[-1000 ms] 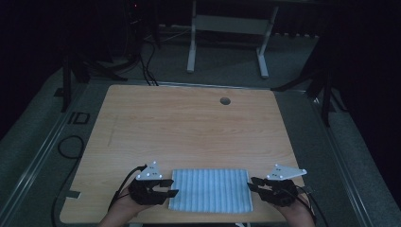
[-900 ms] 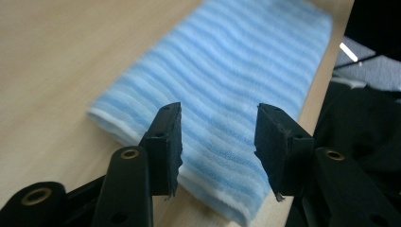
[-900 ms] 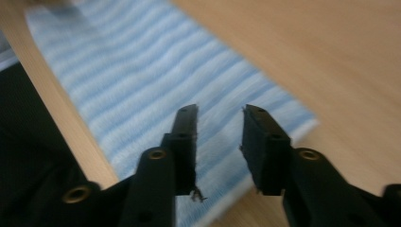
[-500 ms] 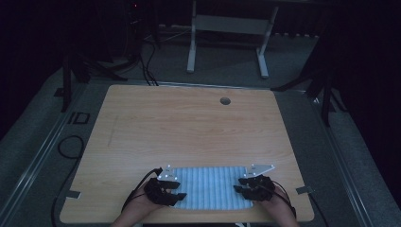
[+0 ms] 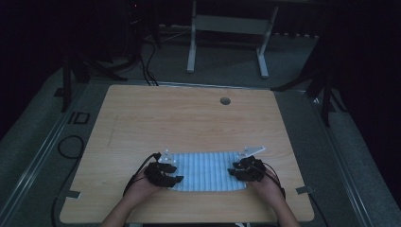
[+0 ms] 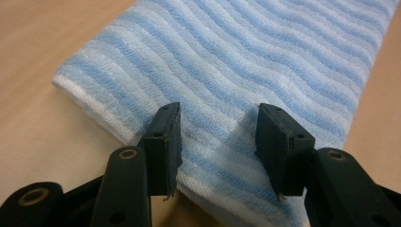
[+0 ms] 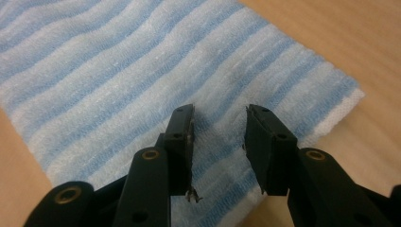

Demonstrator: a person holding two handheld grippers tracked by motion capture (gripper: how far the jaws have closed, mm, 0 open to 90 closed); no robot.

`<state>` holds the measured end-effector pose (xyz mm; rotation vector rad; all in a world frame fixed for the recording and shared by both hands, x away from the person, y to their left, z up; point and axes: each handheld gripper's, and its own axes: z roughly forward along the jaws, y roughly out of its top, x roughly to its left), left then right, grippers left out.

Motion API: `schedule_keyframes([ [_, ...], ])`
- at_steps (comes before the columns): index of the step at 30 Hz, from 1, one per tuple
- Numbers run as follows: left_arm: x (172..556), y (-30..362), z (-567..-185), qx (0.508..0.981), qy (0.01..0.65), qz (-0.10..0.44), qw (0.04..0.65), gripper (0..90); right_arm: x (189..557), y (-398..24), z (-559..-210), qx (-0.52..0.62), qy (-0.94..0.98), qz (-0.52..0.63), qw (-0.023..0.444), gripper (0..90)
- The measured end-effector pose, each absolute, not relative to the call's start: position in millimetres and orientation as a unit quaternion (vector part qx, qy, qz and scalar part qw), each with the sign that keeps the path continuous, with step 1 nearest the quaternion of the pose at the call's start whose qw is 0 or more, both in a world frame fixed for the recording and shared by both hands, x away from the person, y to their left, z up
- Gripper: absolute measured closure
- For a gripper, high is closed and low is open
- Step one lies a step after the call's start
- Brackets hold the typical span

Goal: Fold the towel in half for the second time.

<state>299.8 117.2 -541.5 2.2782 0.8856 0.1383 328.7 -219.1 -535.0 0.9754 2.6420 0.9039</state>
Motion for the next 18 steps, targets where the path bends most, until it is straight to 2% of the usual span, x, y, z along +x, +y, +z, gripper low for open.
schedule_keyframes([
  [12, 338, 125, -541, 0.865, 0.369, 0.061, 0.334, 51.6, 379, -201, -533, 0.344, 0.888, 0.290, 0.095, 62.0],
  [18, 351, 126, -540, 0.865, 0.376, 0.067, 0.325, 51.8, 392, -197, -533, 0.351, 0.885, 0.293, 0.092, 62.0],
])
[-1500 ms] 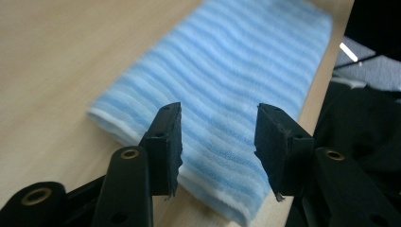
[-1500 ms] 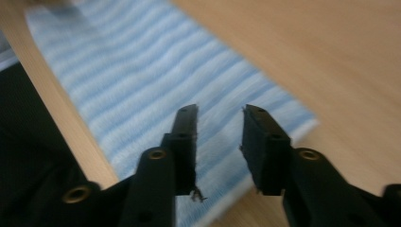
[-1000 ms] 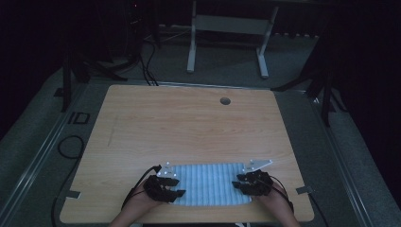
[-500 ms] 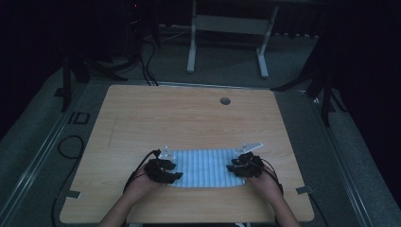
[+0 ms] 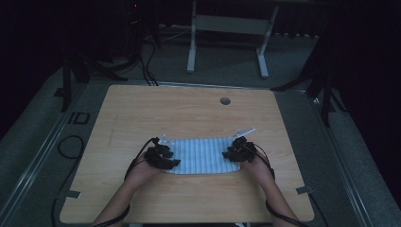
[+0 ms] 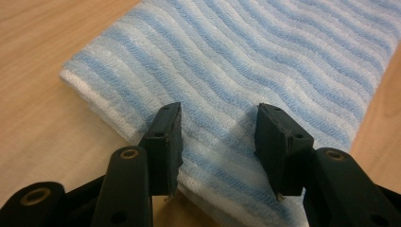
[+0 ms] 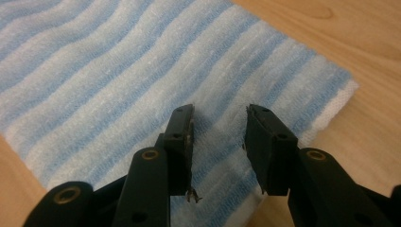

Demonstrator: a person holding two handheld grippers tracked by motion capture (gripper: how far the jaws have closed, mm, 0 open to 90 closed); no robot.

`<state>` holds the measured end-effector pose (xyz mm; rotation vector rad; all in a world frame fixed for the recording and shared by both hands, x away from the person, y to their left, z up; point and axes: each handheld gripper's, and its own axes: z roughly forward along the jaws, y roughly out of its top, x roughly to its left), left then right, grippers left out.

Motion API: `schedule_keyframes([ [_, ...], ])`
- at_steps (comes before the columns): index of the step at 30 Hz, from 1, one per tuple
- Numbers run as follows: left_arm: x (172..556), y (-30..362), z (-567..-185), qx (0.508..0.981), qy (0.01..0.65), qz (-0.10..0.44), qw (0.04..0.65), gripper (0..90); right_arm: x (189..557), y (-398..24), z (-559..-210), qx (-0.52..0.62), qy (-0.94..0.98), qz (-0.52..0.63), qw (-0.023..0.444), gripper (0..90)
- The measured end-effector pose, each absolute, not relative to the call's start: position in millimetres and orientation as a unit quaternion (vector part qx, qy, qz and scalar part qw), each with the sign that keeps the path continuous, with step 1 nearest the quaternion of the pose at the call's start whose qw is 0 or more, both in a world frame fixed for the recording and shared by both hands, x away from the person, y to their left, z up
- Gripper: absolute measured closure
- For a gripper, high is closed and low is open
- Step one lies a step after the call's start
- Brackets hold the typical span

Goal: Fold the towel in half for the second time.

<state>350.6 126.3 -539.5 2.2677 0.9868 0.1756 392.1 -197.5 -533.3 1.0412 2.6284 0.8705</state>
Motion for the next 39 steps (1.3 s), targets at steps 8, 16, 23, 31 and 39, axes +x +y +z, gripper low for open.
schedule_keyframes([
  [8, 367, 125, -539, 0.863, 0.387, 0.073, 0.318, 51.8, 411, -192, -531, 0.362, 0.885, 0.280, 0.089, 61.2],
  [16, 365, 128, -536, 0.858, 0.392, 0.071, 0.324, 50.9, 408, -193, -527, 0.347, 0.890, 0.283, 0.088, 51.6],
  [23, 349, 133, -531, 0.848, 0.390, 0.080, 0.350, 38.6, 396, -208, -512, 0.351, 0.874, 0.327, 0.082, 34.8],
  [31, 334, 143, -532, 0.837, 0.393, 0.113, 0.364, 13.4, 377, -223, -510, 0.354, 0.855, 0.367, 0.092, 13.4],
  [39, 318, 164, -537, 0.818, 0.407, 0.144, 0.380, 4.9, 362, -242, -522, 0.361, 0.840, 0.386, 0.121, 13.3],
])
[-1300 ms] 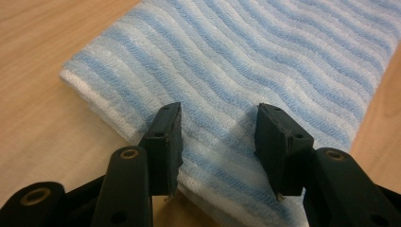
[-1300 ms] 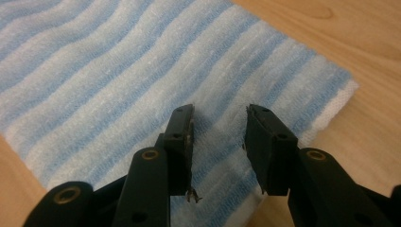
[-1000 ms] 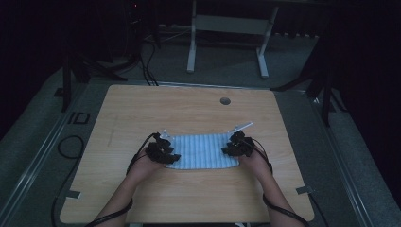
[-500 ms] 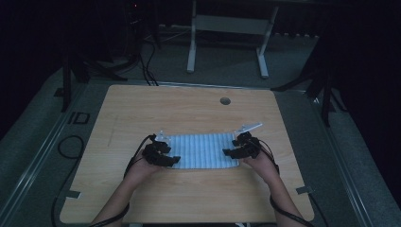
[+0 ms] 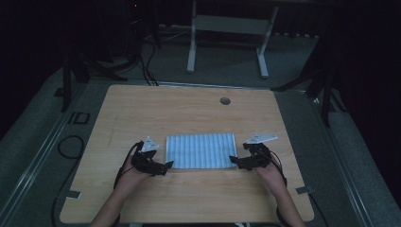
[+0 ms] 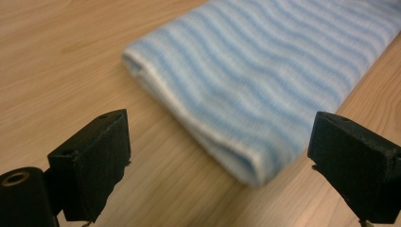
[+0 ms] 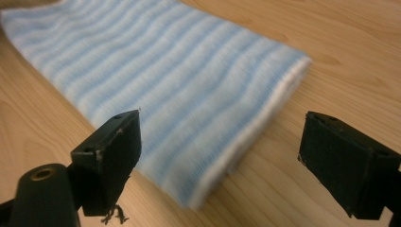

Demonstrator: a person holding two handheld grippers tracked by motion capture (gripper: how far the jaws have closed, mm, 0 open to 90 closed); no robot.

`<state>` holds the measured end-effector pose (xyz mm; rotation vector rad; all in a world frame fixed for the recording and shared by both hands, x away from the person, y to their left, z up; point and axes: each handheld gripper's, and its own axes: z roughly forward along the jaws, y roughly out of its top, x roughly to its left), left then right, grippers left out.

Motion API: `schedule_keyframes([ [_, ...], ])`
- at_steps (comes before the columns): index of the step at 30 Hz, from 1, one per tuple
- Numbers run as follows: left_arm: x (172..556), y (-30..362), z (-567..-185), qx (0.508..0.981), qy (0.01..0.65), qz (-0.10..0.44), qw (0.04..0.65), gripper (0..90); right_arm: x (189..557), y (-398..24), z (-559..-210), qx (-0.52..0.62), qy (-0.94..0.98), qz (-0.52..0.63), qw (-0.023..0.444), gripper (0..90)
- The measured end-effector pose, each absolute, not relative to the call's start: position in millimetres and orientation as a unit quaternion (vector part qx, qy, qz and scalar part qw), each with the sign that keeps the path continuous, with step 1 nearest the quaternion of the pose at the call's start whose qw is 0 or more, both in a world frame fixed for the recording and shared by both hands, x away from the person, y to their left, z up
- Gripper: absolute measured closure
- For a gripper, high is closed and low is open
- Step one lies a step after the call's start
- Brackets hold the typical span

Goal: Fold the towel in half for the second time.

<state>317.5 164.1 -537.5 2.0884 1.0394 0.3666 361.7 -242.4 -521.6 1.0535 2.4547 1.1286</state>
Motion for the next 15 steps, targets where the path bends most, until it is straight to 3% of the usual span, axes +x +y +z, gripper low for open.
schedule_keyframes([
  [15, 278, 224, -543, 0.785, 0.446, 0.157, 0.400, 2.9, 325, -303, -532, 0.399, 0.814, 0.384, 0.172, 12.7],
])
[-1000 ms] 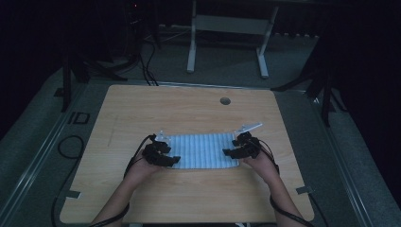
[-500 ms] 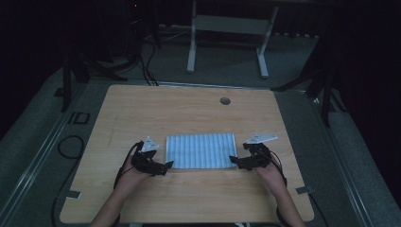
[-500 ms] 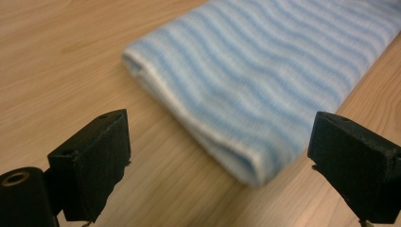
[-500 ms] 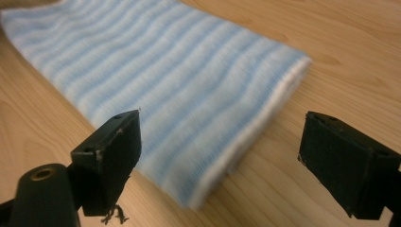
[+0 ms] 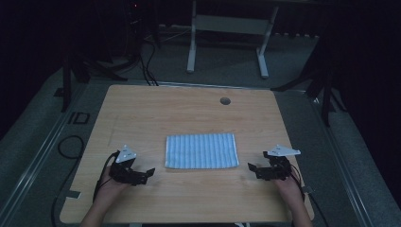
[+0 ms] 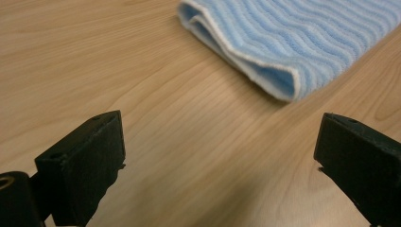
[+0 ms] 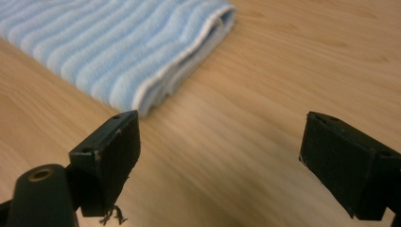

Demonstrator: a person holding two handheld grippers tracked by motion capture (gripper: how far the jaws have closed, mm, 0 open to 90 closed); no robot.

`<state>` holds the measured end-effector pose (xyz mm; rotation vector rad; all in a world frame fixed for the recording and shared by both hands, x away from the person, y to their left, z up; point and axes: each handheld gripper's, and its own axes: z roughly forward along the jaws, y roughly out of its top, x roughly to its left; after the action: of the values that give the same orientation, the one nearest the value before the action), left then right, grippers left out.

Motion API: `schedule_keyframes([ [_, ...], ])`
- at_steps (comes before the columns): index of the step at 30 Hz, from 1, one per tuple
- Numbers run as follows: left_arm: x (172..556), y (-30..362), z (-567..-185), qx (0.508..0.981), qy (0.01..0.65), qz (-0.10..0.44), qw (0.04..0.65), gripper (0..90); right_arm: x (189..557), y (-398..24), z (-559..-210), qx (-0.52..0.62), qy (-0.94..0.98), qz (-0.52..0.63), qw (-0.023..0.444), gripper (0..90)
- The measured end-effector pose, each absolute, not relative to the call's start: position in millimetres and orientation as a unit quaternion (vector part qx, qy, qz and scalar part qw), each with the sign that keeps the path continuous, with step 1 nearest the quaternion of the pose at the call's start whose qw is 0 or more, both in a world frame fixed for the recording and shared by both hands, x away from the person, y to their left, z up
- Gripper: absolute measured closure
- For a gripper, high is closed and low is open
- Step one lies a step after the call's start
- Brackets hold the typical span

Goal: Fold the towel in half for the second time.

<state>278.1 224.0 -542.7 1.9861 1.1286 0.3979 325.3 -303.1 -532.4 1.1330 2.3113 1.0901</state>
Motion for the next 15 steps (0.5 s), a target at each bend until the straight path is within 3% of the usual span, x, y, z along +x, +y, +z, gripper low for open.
schedule_keyframes([
  [15, 248, 265, -549, 0.755, 0.482, 0.165, 0.414, 2.9, 297, -334, -537, 0.434, 0.793, 0.379, 0.198, 13.5],
])
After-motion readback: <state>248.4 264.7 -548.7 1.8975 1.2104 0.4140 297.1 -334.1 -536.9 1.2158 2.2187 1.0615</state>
